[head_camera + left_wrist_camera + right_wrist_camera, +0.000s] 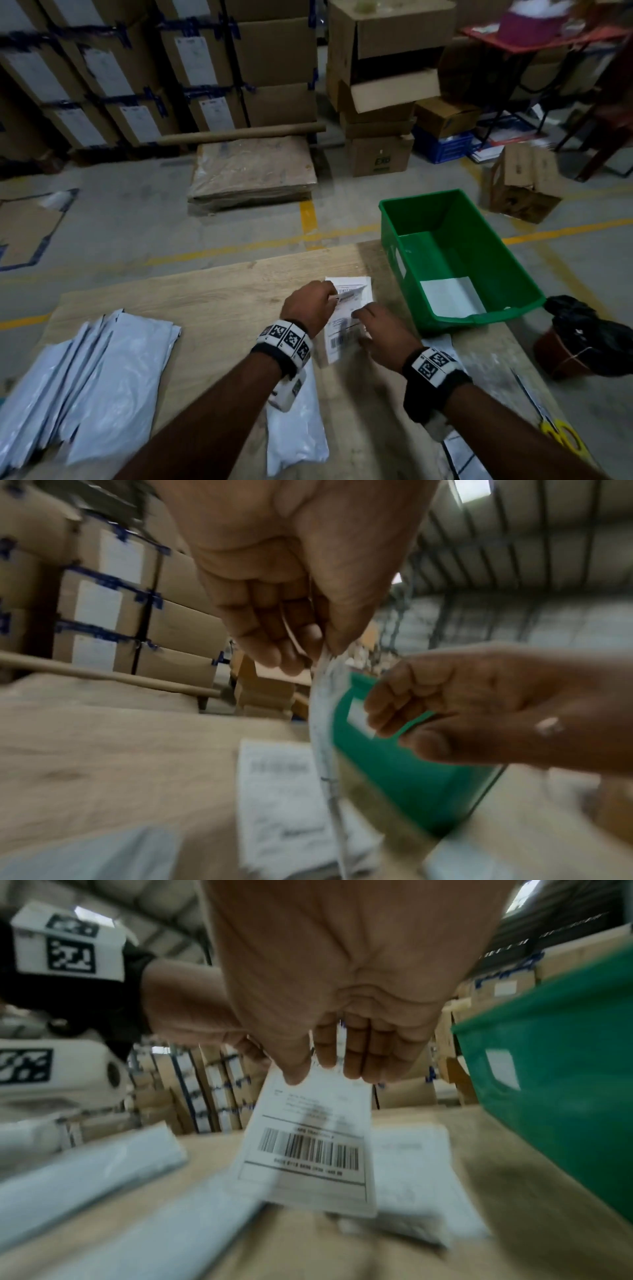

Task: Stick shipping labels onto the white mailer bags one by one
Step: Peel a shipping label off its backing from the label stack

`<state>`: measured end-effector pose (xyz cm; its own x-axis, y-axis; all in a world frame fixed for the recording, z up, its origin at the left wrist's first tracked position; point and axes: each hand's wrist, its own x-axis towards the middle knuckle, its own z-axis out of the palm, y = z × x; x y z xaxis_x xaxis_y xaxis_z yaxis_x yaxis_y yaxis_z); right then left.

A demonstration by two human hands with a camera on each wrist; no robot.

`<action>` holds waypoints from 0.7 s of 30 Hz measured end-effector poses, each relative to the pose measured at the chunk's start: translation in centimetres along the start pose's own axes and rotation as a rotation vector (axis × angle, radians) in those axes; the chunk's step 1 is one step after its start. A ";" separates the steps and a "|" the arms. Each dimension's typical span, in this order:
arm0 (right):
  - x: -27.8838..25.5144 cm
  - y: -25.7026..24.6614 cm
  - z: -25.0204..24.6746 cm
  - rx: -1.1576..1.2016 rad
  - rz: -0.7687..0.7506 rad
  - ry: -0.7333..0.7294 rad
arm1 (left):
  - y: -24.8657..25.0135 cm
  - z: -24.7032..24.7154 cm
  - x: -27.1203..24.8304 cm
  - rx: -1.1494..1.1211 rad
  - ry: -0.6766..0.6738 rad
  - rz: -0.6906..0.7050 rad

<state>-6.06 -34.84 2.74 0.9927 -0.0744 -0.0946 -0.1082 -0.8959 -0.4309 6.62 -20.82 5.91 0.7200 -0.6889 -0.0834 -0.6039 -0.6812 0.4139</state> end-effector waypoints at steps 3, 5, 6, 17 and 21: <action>-0.3 -2.9 -2.4 0.132 -0.041 0.139 | 0.1 -3.0 -2.3 -0.126 0.120 0.056; -0.4 -5.6 -3.8 0.209 -0.092 0.204 | 0.1 -5.2 -4.0 -0.192 0.184 0.106; -0.3 -7.1 -4.6 0.245 -0.112 0.239 | 0.0 -6.3 -4.8 -0.230 0.214 0.130; -0.6 -18.5 -9.8 0.350 -0.367 0.540 | -1.3 -16.1 -11.9 -0.736 0.373 0.257; -0.8 -20.6 -11.9 0.393 -0.422 0.574 | -1.4 -18.1 -13.1 -0.794 0.424 0.280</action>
<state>-3.95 -21.52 22.36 0.8146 -0.0735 0.5753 0.3766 -0.6873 -0.6211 4.18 -6.36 22.89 0.7424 -0.5482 0.3850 -0.4766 -0.0283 0.8787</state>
